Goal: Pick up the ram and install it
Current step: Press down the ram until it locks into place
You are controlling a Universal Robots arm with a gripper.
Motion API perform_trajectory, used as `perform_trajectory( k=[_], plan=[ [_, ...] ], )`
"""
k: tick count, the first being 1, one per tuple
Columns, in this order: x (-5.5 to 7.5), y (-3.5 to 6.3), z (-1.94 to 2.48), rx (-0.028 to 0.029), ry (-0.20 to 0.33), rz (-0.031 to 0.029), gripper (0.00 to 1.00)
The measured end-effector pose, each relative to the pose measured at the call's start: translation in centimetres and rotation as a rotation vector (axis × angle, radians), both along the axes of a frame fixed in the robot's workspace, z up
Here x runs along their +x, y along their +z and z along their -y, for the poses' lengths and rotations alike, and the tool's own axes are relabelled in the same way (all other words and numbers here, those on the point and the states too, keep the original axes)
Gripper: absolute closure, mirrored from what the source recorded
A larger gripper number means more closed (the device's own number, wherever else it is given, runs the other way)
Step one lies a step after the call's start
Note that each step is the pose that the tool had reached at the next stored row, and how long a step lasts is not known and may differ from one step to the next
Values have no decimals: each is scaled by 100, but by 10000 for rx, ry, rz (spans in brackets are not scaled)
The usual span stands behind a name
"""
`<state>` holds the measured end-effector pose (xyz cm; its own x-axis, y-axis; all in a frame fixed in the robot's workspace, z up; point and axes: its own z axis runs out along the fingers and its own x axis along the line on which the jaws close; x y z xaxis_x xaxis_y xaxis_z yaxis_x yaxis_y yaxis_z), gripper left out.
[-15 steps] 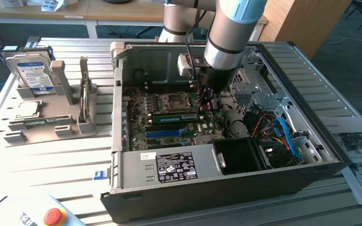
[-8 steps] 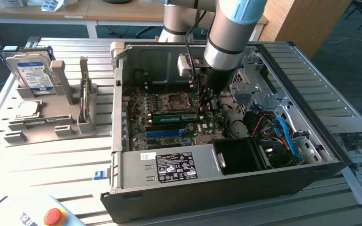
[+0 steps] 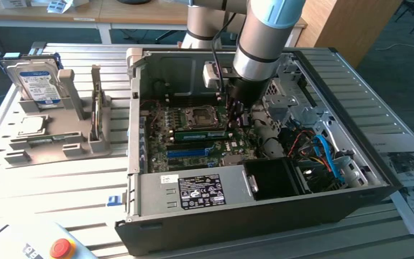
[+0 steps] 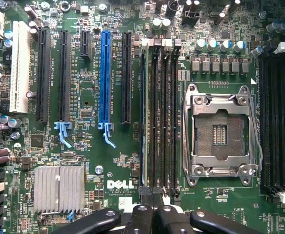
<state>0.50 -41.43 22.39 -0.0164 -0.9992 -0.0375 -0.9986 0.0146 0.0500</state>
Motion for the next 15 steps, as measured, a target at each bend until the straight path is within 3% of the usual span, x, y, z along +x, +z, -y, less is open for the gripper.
perform_trajectory(
  k=[15],
  plan=[
    [0,-2,0,3,1,1,90]
  ],
)
